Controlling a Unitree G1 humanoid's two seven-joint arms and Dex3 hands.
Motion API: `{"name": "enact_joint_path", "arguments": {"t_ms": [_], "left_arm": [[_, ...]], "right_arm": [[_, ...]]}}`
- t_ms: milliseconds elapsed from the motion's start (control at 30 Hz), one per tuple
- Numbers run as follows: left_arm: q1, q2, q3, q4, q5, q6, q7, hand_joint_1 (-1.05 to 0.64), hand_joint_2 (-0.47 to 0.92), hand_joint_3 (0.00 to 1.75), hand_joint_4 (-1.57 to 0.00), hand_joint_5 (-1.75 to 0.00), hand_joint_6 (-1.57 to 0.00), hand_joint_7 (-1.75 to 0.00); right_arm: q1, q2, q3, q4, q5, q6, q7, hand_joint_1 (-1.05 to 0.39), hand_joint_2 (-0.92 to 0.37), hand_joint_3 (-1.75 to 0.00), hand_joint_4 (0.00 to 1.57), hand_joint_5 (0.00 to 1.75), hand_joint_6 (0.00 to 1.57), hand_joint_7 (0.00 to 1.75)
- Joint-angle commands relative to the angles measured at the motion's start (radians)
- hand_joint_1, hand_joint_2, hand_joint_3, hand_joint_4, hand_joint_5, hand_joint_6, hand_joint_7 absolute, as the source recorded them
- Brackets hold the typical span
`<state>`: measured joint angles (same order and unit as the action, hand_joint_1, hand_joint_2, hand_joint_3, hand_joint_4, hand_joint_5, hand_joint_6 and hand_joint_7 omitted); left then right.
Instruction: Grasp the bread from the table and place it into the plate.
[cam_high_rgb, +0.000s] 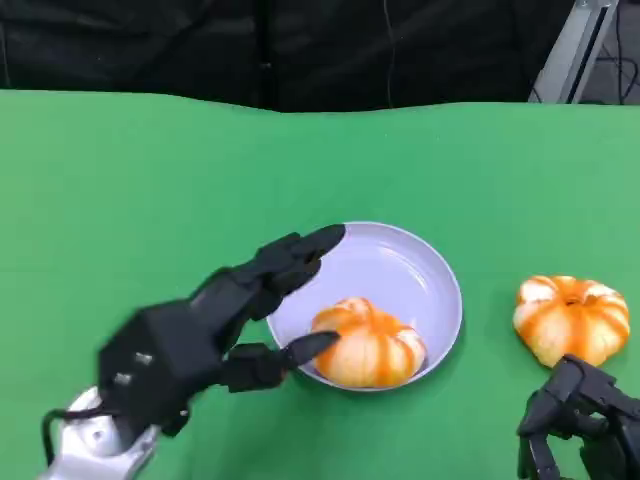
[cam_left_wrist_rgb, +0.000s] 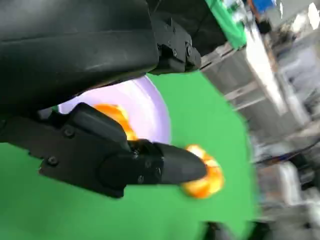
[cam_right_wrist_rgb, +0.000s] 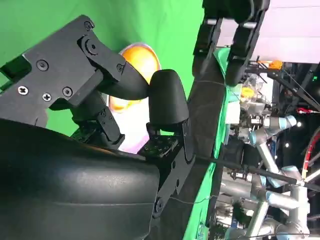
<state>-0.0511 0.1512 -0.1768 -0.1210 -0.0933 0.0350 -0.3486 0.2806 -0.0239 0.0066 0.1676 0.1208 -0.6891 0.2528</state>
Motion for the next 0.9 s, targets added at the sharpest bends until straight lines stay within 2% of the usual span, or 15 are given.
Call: {"name": "enact_joint_path", "arguments": {"t_ms": [33, 67, 100, 133, 167, 200, 267, 367, 433, 500, 567, 667, 767, 900], "left_arm": [[0.094, -0.046, 0.104, -0.116, -0.235, 0.165, -0.005, -0.1, 0.89, 0.6, -0.75, -0.48, -0.77, -0.17], [0.124, -0.054, 0.133, -0.141, -0.293, 0.189, -0.009, -0.07, 0.79, 0.81, -0.85, -0.93, -1.02, -0.23], [0.146, -0.056, 0.153, -0.159, -0.331, 0.206, -0.011, -0.07, 0.69, 1.0, -0.88, -1.21, -1.13, -0.33], [0.164, -0.052, 0.165, -0.173, -0.349, 0.211, -0.014, -0.07, 0.61, 1.15, -0.88, -1.4, -1.14, -0.53], [0.189, -0.044, 0.186, -0.183, -0.382, 0.221, -0.028, -0.07, 0.55, 1.3, -0.9, -1.6, -1.04, -1.0], [0.207, -0.037, 0.203, -0.192, -0.409, 0.236, -0.035, -0.06, 0.54, 1.36, -0.92, -1.67, -0.98, -1.25], [0.25, -0.023, 0.244, -0.222, -0.485, 0.297, -0.037, -0.05, 0.52, 1.4, -0.92, -1.73, -0.89, -1.49], [0.325, -0.004, 0.287, -0.284, -0.549, 0.349, -0.029, -0.09, 0.54, 1.35, -0.91, -1.74, -0.8, -1.65], [0.361, 0.008, 0.316, -0.301, -0.597, 0.368, -0.051, -0.1, 0.55, 1.33, -0.9, -1.75, -0.78, -1.68], [0.405, 0.032, 0.364, -0.291, -0.672, 0.381, -0.116, -0.14, 0.64, 1.11, -0.87, -1.75, -0.73, -1.73], [0.421, 0.067, 0.401, -0.234, -0.725, 0.381, -0.217, -0.17, 0.67, 1.03, -0.86, -1.75, -0.73, -1.74], [0.416, 0.097, 0.431, -0.131, -0.76, 0.367, -0.349, -0.19, 0.69, 1.02, -0.84, -1.75, -0.71, -1.75], [0.41, 0.116, 0.444, -0.05, -0.744, 0.351, -0.423, -0.2, 0.68, 1.0, -0.83, -1.75, -0.71, -1.75], [0.378, 0.109, 0.45, 0.083, -0.719, 0.317, -0.498, -0.2, 0.68, 0.94, -0.83, -1.75, -0.72, -1.75]], "right_arm": [[0.001, -0.012, -0.011, -0.01, 0.009, -0.004, -0.002, -0.15, -0.5, -1.3, 0.87, 1.75, 0.77, 1.59], [0.0, -0.013, -0.011, -0.011, 0.01, -0.002, -0.001, -0.15, -0.5, -1.3, 0.87, 1.75, 0.77, 1.59], [-0.001, -0.013, -0.011, -0.011, 0.01, 0.0, -0.001, -0.15, -0.5, -1.3, 0.87, 1.75, 0.77, 1.59], [-0.001, -0.014, -0.01, -0.012, 0.006, 0.0, -0.002, -0.15, -0.5, -1.3, 0.87, 1.75, 0.77, 1.59], [-0.001, -0.015, -0.01, -0.014, 0.004, 0.002, -0.002, -0.15, -0.5, -1.3, 0.86, 1.75, 0.77, 1.59], [0.0, -0.015, -0.01, -0.015, 0.004, 0.003, -0.003, -0.15, -0.5, -1.3, 0.86, 1.75, 0.77, 1.59], [0.002, -0.014, -0.009, -0.02, 0.005, 0.009, -0.003, -0.15, -0.5, -1.3, 0.86, 1.75, 0.77, 1.59], [0.008, -0.015, -0.006, -0.033, 0.013, 0.024, 0.001, -0.15, -0.5, -1.3, 0.86, 1.75, 0.77, 1.59], [0.006, -0.016, -0.008, -0.031, 0.013, 0.021, 0.003, -0.15, -0.5, -1.3, 0.86, 1.75, 0.77, 1.59], [0.001, -0.017, -0.011, -0.022, 0.003, 0.009, 0.0, -0.15, -0.5, -1.3, 0.86, 1.75, 0.77, 1.58], [-0.003, -0.018, -0.014, -0.018, -0.007, 0.005, -0.006, -0.15, -0.5, -1.29, 0.86, 1.75, 0.77, 1.58], [-0.006, -0.015, -0.013, -0.014, -0.001, 0.004, -0.004, -0.15, -0.5, -1.29, 0.86, 1.75, 0.77, 1.59], [-0.008, -0.016, -0.013, -0.013, -0.004, 0.004, -0.005, -0.14, -0.5, -1.29, 0.86, 1.75, 0.76, 1.59], [-0.006, -0.02, -0.014, -0.018, 0.01, 0.018, 0.004, -0.14, -0.51, -1.29, 0.86, 1.75, 0.77, 1.58]]}}
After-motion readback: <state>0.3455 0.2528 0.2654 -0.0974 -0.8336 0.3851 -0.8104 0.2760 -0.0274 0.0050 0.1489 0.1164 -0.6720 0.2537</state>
